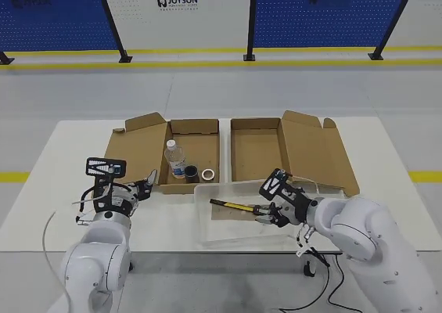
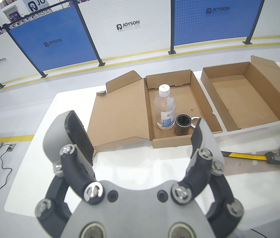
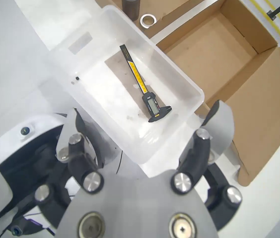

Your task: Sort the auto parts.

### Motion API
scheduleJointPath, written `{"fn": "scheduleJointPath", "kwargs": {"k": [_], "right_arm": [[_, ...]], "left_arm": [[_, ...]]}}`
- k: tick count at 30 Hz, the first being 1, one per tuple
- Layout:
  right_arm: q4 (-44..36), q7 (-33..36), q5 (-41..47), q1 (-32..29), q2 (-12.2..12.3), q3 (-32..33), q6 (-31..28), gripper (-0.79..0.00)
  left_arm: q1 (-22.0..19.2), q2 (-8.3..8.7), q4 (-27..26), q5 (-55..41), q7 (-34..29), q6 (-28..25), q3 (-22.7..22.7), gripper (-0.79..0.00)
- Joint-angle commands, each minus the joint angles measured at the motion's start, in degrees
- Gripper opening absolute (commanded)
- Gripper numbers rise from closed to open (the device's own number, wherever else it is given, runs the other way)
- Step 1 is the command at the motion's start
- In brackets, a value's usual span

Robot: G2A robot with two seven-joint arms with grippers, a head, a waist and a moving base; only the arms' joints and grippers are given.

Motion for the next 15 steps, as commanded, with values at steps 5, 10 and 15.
{"fn": "scheduleJointPath", "kwargs": {"k": [5,10,15], "right_arm": [[3.0,3.0,1.4,2.8,0.0,-2.2,-1.2,0.0],[6.3,3.9,2.1,5.7,0.0,-3.6,-3.9,0.0],[7.4,4.1,2.5,6.9,0.1,-4.2,-5.7,0.0]], "left_arm": [[0.0,0.0,0.0,0.0,0.0,0.0,0.0,0.0],[0.0,0.0,0.0,0.0,0.0,0.0,0.0,0.0],[0.0,0.0,0.0,0.0,0.0,0.0,0.0,0.0]]}}
